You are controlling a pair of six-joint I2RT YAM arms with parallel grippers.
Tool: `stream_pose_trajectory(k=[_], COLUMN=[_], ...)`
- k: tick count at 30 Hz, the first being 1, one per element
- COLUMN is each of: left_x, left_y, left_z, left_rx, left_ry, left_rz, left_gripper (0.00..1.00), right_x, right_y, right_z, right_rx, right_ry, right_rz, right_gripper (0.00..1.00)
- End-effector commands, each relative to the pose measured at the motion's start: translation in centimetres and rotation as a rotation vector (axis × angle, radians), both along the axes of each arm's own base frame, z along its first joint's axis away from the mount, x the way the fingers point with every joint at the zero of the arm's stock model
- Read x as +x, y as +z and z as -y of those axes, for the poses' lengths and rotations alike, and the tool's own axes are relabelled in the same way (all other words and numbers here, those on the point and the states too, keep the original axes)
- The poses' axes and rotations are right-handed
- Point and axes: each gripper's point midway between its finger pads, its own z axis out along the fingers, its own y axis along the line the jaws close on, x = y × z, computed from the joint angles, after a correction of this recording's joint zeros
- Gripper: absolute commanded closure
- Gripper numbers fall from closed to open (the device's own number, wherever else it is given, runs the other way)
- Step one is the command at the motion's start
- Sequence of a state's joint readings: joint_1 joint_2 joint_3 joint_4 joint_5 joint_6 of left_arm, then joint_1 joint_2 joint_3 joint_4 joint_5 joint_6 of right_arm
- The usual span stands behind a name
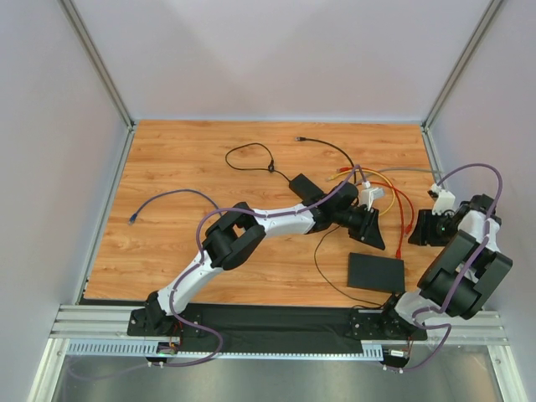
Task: Pull the plug from the switch port
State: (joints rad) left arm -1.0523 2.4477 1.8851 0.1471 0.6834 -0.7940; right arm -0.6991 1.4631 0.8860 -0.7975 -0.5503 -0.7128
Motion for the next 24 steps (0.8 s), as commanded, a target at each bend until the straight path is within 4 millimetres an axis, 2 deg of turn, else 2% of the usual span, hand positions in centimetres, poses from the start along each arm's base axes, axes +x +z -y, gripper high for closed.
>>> stream_pose_trajectory(k=[1, 8, 13, 14, 17, 19, 20, 22, 23, 24], left_x=[-0.3, -0.3, -0.3, -0.3, -0.3, -0.3, -0.2, -0.1, 0.0, -0.1], left_y=[4.5, 4.0, 4.1, 3.9, 3.7, 3.9, 3.8, 3.8, 3.7, 3.7], left_z=[0.3, 0.5, 0.7, 0.7, 0.9, 1.0, 1.0, 1.2, 1.2, 1.3], left_rx=[-0.097, -0.100, -0.105, -0.100, -0.096, -0.102, -0.099, -0.099, -0.099, -0.098], left_ry=[-0.018, -0.022, -0.030, -0.030, -0.034, -0.039, -0.040, -0.044, -0.044, -0.046], left_rz=[0.065, 0.047, 0.041, 0.038, 0.041, 0.050, 0.056, 0.064, 0.067, 0.069], left_gripper=[0.67, 0.67, 0.67, 0.67, 0.67, 0.67, 0.67, 0.66, 0.66, 0.66], right_x=[0.5, -0.2, 1.0, 1.6, 3.4, 4.5, 4.9, 5.1, 4.5, 4.6], right_y=[0.7, -0.3, 0.4, 0.8, 3.9, 5.9, 7.0, 8.0, 8.7, 9.4], right_z=[0.0, -1.0, 1.6, 2.8, 4.6, 5.4, 6.3, 7.0, 8.3, 8.7], right_rx=[-0.003, 0.017, -0.090, -0.134, -0.195, -0.205, -0.205, -0.238, -0.305, -0.296], right_ry=[0.056, 0.095, 0.002, -0.055, -0.186, -0.265, -0.365, -0.444, -0.532, -0.634], right_rz=[0.032, 0.017, 0.030, 0.048, 0.147, 0.197, 0.200, 0.196, 0.184, 0.190], right_gripper=[0.53, 0.57, 0.57, 0.55, 0.51, 0.52, 0.53, 0.52, 0.51, 0.50])
